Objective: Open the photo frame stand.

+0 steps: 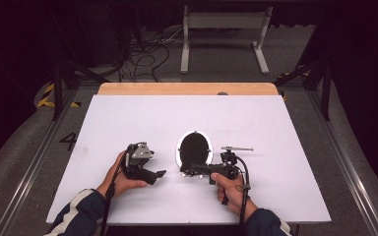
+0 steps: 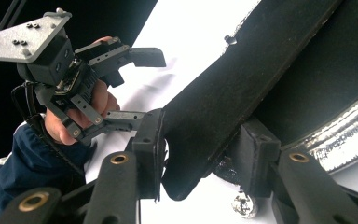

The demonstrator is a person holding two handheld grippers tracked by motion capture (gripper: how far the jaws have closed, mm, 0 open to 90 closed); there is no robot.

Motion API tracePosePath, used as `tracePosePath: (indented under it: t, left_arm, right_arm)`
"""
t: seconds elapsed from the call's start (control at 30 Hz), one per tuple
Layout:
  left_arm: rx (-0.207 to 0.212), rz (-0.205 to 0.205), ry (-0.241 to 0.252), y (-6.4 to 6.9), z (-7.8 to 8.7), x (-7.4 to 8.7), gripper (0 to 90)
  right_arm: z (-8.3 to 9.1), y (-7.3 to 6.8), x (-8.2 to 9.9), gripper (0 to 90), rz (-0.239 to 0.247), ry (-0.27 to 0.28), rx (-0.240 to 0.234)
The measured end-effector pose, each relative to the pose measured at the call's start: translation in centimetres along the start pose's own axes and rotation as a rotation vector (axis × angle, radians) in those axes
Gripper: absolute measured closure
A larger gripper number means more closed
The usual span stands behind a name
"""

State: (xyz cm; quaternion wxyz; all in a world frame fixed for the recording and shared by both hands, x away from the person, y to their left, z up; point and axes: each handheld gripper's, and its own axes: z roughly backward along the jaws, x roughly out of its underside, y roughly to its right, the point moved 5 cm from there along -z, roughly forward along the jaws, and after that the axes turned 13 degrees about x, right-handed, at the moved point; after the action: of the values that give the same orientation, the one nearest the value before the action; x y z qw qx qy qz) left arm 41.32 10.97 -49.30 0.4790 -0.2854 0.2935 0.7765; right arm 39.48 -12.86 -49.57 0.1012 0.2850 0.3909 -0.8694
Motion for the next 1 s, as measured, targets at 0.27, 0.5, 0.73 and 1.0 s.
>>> tracePosePath:
  t: [0.27,0.5,0.73,1.0]
  left_arm:
    - [0.034,0.053,0.041,-1.3,-1.6,-1.9,17.7]
    - [0.101,0.150,0.090,-3.0,-2.4,-2.6,18.3]
    - [0.146,0.129,0.084,-2.8,-3.1,-3.0,16.7]
    - [0.196,0.139,0.137,-2.0,-3.7,-4.2,19.3]
  right_arm:
    - [0.2,-0.2,-0.2,61.2,0.069,0.004,0.033]
    - [0.4,-0.5,-0.3,61.9,0.203,0.015,0.044]
    - [0.8,-0.8,0.0,63.8,0.332,0.016,0.043]
    - [0.8,-0.8,0.4,66.4,0.380,0.007,0.060]
